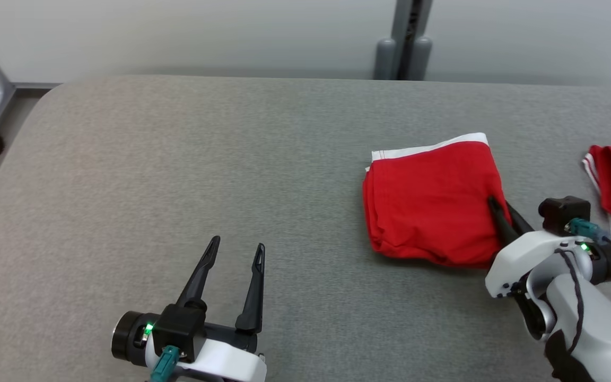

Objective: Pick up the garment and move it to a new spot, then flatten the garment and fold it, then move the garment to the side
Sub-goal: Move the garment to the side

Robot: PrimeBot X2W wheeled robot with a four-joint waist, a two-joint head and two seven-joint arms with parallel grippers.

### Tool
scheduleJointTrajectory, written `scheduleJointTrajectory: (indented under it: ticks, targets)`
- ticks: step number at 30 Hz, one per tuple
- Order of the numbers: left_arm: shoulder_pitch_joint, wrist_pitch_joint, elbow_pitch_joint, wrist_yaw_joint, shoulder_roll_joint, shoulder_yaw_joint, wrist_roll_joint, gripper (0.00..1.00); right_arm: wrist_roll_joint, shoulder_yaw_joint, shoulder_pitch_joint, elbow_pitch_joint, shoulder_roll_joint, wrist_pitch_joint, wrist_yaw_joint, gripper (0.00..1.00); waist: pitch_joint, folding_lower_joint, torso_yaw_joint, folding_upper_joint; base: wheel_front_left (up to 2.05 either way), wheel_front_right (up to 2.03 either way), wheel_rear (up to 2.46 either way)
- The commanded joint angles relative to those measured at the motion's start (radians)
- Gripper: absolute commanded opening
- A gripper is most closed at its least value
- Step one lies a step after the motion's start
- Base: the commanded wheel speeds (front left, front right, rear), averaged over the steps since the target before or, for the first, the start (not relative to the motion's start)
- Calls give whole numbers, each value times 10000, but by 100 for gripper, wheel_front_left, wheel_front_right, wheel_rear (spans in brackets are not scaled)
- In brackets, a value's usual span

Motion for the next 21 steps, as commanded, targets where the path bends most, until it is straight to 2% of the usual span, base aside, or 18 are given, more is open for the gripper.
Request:
scheduleJointTrajectory:
  ticks: [1,12,21]
  targets:
    - [-218,-38,19,-36,40,81,69,100,-322,-179,250,-127,76,-54,2,0,-20,0,-391,0,0,0,0]
    - [-431,-40,75,-310,40,296,494,100,-2161,-1396,947,-976,827,-58,2,0,113,0,-2118,0,0,0,0]
    - [-561,-38,162,-470,38,411,724,100,-2600,-1782,1147,-1347,1192,-57,2,0,195,0,-3107,0,0,0,0]
